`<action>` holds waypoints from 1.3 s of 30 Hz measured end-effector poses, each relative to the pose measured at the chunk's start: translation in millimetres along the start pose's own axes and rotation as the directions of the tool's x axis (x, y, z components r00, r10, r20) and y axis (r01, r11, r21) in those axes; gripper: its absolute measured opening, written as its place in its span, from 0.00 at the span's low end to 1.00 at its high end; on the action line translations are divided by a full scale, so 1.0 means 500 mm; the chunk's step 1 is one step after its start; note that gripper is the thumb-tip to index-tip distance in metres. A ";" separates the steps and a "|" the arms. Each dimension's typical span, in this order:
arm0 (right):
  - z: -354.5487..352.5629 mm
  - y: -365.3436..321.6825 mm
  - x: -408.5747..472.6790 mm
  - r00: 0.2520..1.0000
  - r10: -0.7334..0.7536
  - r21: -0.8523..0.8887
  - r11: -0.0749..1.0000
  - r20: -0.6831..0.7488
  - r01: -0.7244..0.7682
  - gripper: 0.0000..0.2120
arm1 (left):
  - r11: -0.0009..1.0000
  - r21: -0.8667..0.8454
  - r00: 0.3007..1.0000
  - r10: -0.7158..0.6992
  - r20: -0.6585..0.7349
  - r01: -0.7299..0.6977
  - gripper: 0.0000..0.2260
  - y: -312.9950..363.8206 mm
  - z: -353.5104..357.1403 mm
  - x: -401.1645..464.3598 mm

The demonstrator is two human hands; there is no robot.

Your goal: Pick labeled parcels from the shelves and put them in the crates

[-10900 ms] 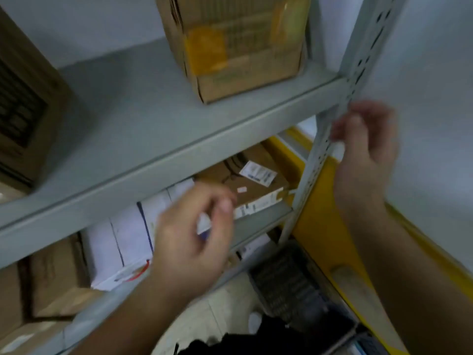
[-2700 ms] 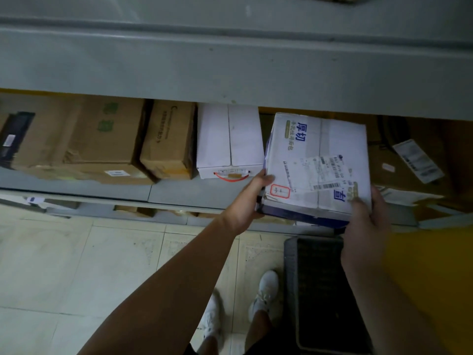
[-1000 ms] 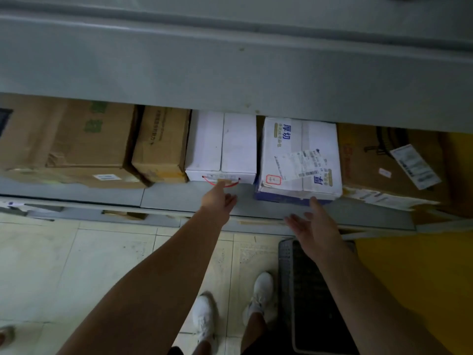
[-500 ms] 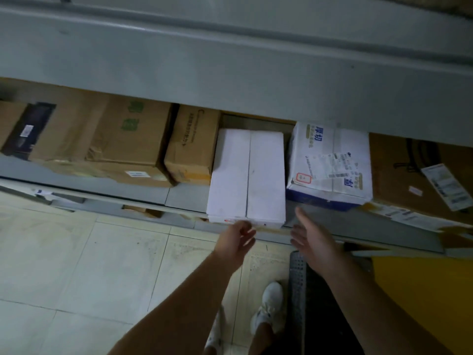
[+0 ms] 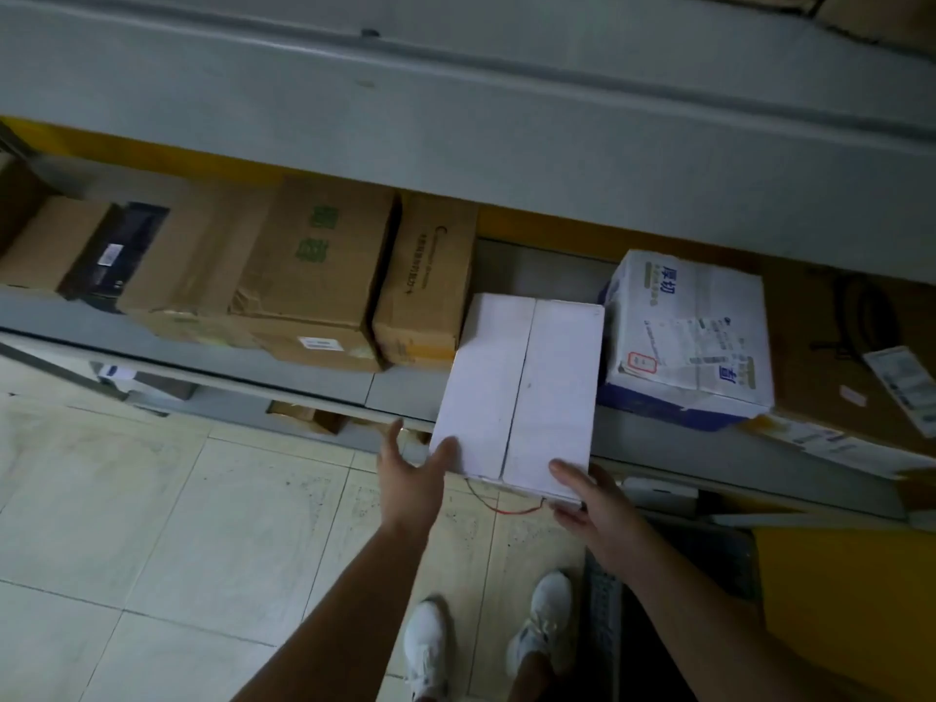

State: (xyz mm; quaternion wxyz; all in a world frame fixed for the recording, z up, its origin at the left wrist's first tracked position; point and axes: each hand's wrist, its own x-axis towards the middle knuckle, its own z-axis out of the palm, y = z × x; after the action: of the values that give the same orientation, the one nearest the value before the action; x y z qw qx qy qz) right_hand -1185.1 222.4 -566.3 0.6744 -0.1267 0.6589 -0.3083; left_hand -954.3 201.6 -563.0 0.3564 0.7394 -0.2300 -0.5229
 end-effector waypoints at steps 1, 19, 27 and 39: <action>0.004 0.000 -0.020 0.999 -0.029 -0.002 1.000 -0.014 0.029 0.25 | 0.991 0.096 0.994 0.090 0.064 -0.096 0.34 0.011 -0.014 0.001; 0.126 -0.096 -0.382 0.923 -0.377 -0.124 0.915 0.076 0.384 0.26 | 0.985 -0.153 0.526 0.092 0.846 0.074 0.34 0.099 -0.195 -0.169; 0.163 -0.105 -0.392 0.792 -0.510 -0.227 0.772 0.336 0.593 0.55 | 0.892 -0.331 0.483 0.154 0.862 0.307 0.44 0.141 -0.250 -0.210; 0.138 -0.097 -0.407 0.811 -0.583 -0.195 0.791 0.045 0.580 0.39 | 0.832 -0.483 0.614 0.235 0.753 0.274 0.28 0.103 -0.297 -0.165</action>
State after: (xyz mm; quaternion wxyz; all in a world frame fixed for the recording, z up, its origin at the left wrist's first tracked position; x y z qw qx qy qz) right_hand -1118.6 287.1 -366.4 0.5251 -0.3872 0.6212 -0.4342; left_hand -841.9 269.9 -443.7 0.4102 0.2986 -0.1919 -0.8401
